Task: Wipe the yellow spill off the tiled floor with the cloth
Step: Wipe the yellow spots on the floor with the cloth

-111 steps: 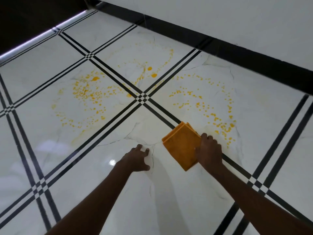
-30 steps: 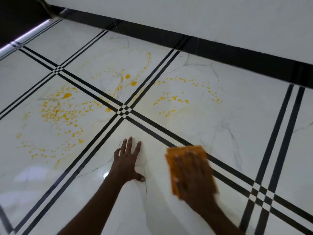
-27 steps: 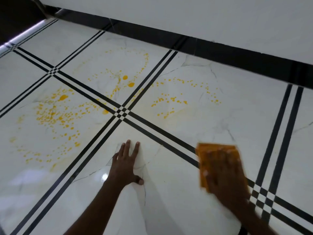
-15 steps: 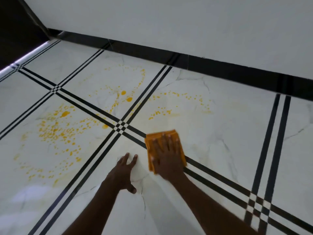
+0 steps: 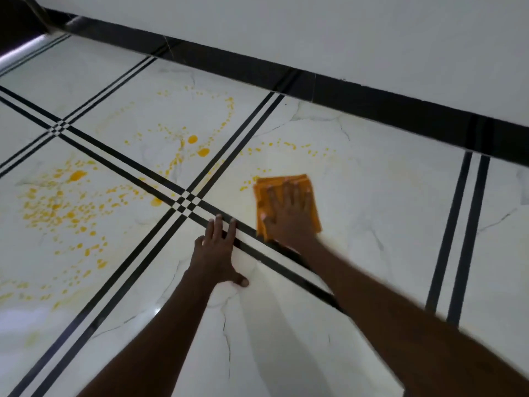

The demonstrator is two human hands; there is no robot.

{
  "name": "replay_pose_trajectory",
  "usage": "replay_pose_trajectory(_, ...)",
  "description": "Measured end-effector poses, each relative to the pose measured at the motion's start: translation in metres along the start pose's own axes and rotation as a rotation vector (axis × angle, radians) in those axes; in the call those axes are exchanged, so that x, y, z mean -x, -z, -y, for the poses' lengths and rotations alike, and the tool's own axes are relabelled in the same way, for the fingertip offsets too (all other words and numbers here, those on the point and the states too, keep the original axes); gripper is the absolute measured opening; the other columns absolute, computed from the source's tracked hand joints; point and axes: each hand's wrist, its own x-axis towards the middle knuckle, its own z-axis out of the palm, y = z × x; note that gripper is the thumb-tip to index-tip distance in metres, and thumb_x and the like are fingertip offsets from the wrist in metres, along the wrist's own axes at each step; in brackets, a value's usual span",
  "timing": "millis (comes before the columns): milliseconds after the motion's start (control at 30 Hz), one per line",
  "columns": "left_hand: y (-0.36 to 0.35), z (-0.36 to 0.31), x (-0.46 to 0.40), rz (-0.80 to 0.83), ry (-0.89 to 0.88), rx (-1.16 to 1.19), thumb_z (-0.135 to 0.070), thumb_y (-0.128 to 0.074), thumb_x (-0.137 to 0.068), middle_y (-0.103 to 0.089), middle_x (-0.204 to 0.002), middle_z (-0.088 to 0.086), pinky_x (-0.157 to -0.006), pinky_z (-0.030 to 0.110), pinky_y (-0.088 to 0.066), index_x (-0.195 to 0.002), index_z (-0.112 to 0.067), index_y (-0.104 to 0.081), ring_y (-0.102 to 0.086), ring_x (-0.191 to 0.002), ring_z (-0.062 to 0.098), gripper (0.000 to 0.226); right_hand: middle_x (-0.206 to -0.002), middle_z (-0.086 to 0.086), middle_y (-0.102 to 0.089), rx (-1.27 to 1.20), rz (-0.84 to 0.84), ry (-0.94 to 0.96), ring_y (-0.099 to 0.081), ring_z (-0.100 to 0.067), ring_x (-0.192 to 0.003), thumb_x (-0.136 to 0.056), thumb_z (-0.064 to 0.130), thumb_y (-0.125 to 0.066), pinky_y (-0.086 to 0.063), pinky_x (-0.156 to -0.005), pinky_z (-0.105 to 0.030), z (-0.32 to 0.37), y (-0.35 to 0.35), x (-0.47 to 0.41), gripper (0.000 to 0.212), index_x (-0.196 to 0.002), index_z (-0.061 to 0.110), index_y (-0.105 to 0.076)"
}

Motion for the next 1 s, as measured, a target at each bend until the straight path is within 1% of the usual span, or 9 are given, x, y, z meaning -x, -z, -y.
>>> replay_pose_trajectory(167, -0.005, -0.003, -0.006, 0.027, -0.004, 0.01, -0.065, -0.085, -0.058, 0.037, -0.158, 0.021, -0.123, 0.055, -0.004, -0.155, -0.015, 0.026, 0.026, -0.15, 0.039, 0.156, -0.167, -0.018, -0.028, 0.022, 0.064, 0.021, -0.027, -0.044, -0.153, -0.096, 0.057, -0.037, -0.02, -0.122, -0.064, -0.061, 0.014, 0.091, 0.073, -0.161, 0.025, -0.032)
replay_pose_trajectory(333, -0.004, -0.003, -0.009, 0.015, 0.004, 0.01, -0.061, -0.085, -0.062, 0.037, -0.157, 0.022, -0.124, 0.055, -0.001, -0.155, -0.014, 0.027, 0.027, -0.149, 0.04, 0.153, -0.149, -0.035, -0.047, 0.133, -0.032, -0.238, -0.051, -0.06, -0.128, -0.105, 0.056, -0.019, -0.038, -0.107, -0.073, -0.162, 0.017, -0.017, 0.071, -0.154, 0.012, -0.046)
replay_pose_trajectory(433, -0.003, -0.006, -0.014, 0.026, 0.042, -0.015, -0.059, -0.087, -0.06, 0.035, -0.158, 0.023, -0.124, 0.056, -0.003, -0.154, -0.013, 0.027, 0.025, -0.15, 0.042, 0.155, -0.14, -0.038, -0.054, 0.08, -0.08, -0.349, -0.057, -0.06, -0.121, -0.102, 0.057, -0.02, -0.043, -0.099, -0.077, -0.146, 0.001, -0.128, 0.073, -0.141, 0.009, -0.059)
replay_pose_trajectory(500, -0.001, -0.009, -0.013, 0.045, 0.048, -0.025, -0.057, -0.087, -0.062, 0.036, -0.157, 0.024, -0.124, 0.057, -0.003, -0.154, -0.012, 0.028, 0.026, -0.149, 0.043, 0.154, -0.151, -0.037, -0.044, 0.002, -0.066, -0.35, -0.045, -0.06, -0.135, -0.098, 0.062, -0.014, -0.029, -0.112, -0.077, -0.089, -0.007, -0.159, 0.082, -0.149, 0.009, -0.051)
replay_pose_trajectory(567, 0.001, -0.011, -0.012, 0.077, 0.055, -0.019, -0.054, -0.088, -0.063, 0.038, -0.156, 0.024, -0.124, 0.059, -0.003, -0.153, -0.012, 0.029, 0.028, -0.148, 0.043, 0.153, -0.161, -0.03, -0.033, -0.001, 0.02, -0.182, -0.031, -0.056, -0.147, -0.096, 0.062, -0.011, -0.014, -0.119, -0.073, -0.022, -0.009, -0.143, 0.083, -0.158, 0.015, -0.038)
replay_pose_trajectory(700, 0.005, -0.014, -0.011, 0.094, 0.074, -0.02, -0.053, -0.088, -0.063, 0.039, -0.156, 0.023, -0.124, 0.059, -0.003, -0.153, -0.012, 0.03, 0.028, -0.148, 0.043, 0.154, -0.162, -0.022, -0.037, -0.024, 0.098, 0.202, -0.031, -0.048, -0.15, -0.099, 0.055, -0.033, -0.022, -0.121, -0.067, -0.026, 0.004, -0.046, 0.067, -0.159, 0.024, -0.037)
replay_pose_trajectory(833, 0.002, -0.014, -0.014, 0.088, 0.078, -0.023, -0.056, -0.088, -0.061, 0.039, -0.156, 0.023, -0.124, 0.059, -0.001, -0.153, -0.012, 0.03, 0.028, -0.148, 0.043, 0.156, -0.158, -0.029, -0.039, 0.025, 0.067, -0.051, -0.039, -0.056, -0.142, -0.102, 0.06, -0.014, -0.028, -0.116, -0.07, -0.128, 0.022, -0.079, 0.072, -0.158, 0.018, -0.034)
replay_pose_trajectory(933, 0.003, -0.014, -0.014, 0.095, 0.082, -0.013, -0.053, -0.089, -0.061, 0.04, -0.155, 0.022, -0.124, 0.059, 0.0, -0.153, -0.013, 0.03, 0.03, -0.147, 0.043, 0.156, -0.169, -0.026, -0.014, -0.094, 0.2, -0.267, -0.012, -0.053, -0.154, -0.097, 0.063, -0.014, -0.005, -0.123, -0.069, -0.102, 0.033, -0.156, 0.079, -0.164, 0.021, -0.015)
replay_pose_trajectory(1000, 0.003, -0.016, -0.014, 0.093, 0.088, -0.001, -0.049, -0.09, -0.062, 0.042, -0.155, 0.021, -0.124, 0.058, 0.001, -0.153, -0.013, 0.031, 0.031, -0.147, 0.041, 0.155, -0.168, -0.027, -0.017, -0.15, 0.182, -0.185, -0.013, -0.053, -0.154, -0.097, 0.057, -0.024, -0.006, -0.123, -0.071, -0.047, 0.021, -0.18, 0.076, -0.163, 0.019, -0.022)
